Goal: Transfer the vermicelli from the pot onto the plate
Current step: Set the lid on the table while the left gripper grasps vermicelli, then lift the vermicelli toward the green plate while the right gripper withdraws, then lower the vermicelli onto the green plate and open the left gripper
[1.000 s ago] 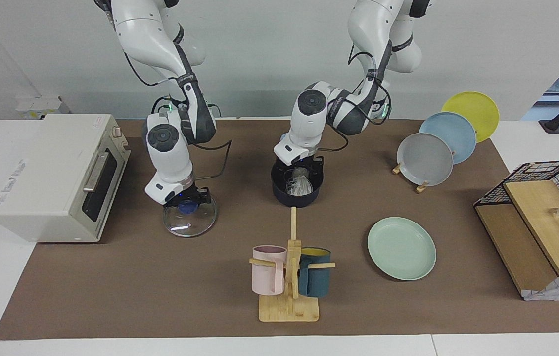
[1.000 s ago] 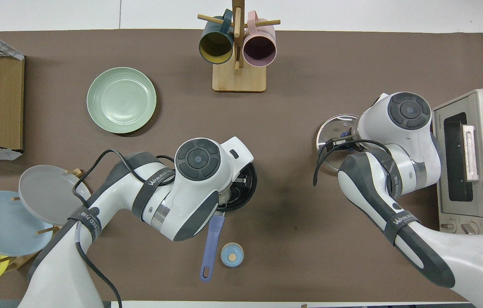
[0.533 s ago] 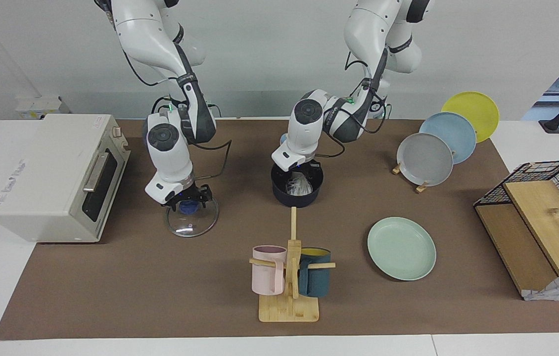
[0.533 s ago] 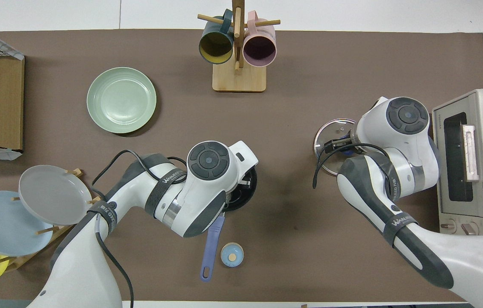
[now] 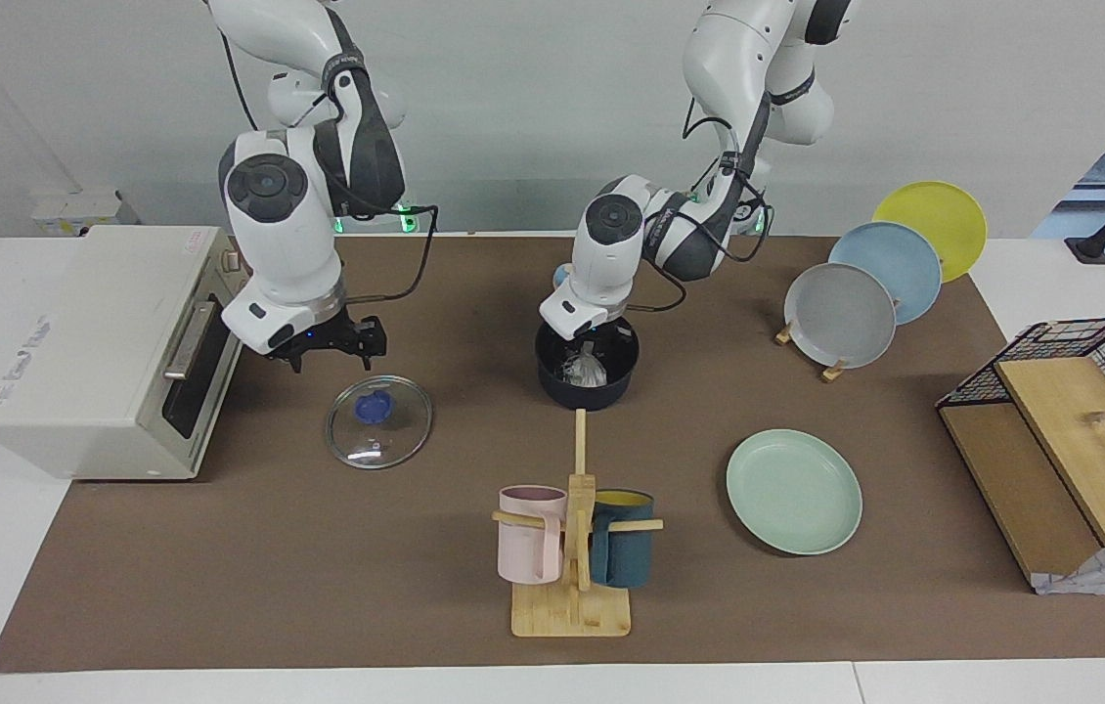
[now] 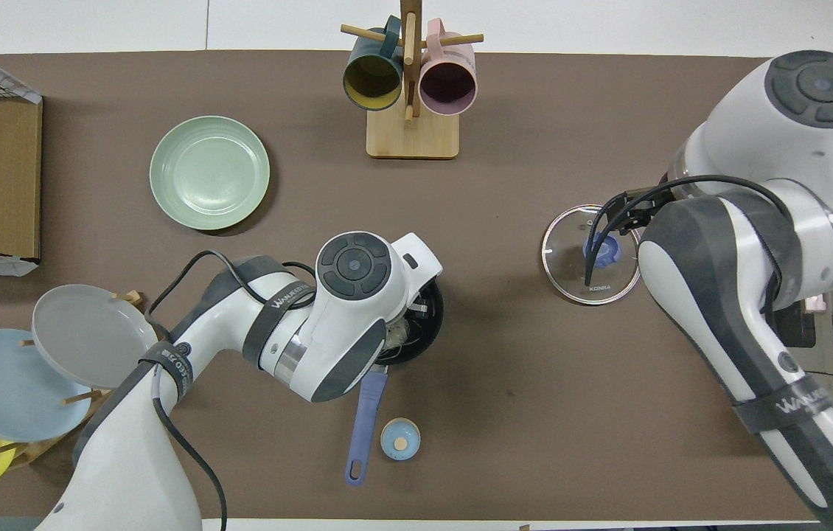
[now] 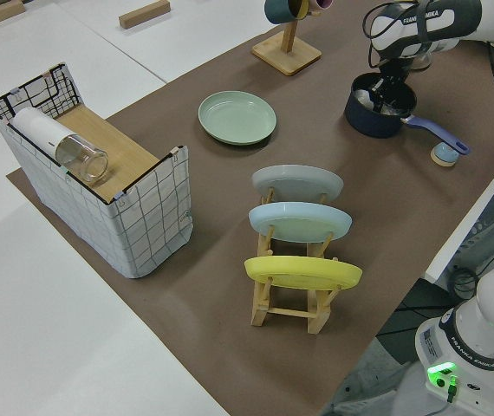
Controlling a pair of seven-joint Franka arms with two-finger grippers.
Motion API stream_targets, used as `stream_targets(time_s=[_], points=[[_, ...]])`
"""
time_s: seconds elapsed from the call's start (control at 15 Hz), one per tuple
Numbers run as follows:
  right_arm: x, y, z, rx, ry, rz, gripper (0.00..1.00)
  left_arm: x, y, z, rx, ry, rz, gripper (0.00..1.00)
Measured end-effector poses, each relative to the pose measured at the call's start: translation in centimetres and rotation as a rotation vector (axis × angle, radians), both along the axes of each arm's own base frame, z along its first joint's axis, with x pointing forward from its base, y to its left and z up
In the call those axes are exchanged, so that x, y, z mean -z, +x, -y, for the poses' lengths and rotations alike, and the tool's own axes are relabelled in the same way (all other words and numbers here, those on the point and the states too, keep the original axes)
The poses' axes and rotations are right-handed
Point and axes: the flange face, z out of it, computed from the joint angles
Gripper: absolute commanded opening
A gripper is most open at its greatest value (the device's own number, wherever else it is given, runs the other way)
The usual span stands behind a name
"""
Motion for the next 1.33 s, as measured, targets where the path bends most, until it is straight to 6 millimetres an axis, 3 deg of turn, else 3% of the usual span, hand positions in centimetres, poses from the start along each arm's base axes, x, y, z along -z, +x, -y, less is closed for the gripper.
stream_targets(time_s=[0.33,0.47,0.6,0.73,0.93,1.07,1.2,1.33], points=[[-8.2,-0.9,2.6,0.075,0.020,-0.004,1.00,-9.6,1.6,-1.1,-0.022,0.012,-0.030,0.00],[-10.9,-1.8,4.2,0.107,0.016,0.007,1.00,-13.3,2.6,-2.6,-0.049,0.003,-0.036,0.00],[-12.7,-2.4,5.1,0.120,0.016,0.021,1.00,-16.8,4.6,-5.6,-0.071,-0.003,-0.037,0.00],[-13.4,-2.9,5.1,0.122,0.027,0.013,1.00,-19.2,7.7,-10.7,-0.092,-0.014,-0.034,0.00],[-13.3,-3.1,5.0,0.125,0.040,-0.001,1.00,-19.4,12.3,-19.8,-0.079,-0.039,-0.020,0.00],[-12.8,-3.5,6.1,0.141,0.036,-0.023,1.00,-18.3,14.6,-24.3,-0.064,-0.056,-0.005,0.00],[-12.4,-4.3,7.3,0.144,0.035,-0.039,1.00,-16.2,16.5,-26.6,-0.052,-0.068,0.015,0.00],[-12.5,-5.0,7.5,0.146,0.033,-0.038,1.00,-12.8,18.3,-27.8,-0.039,-0.078,0.033,0.00]])
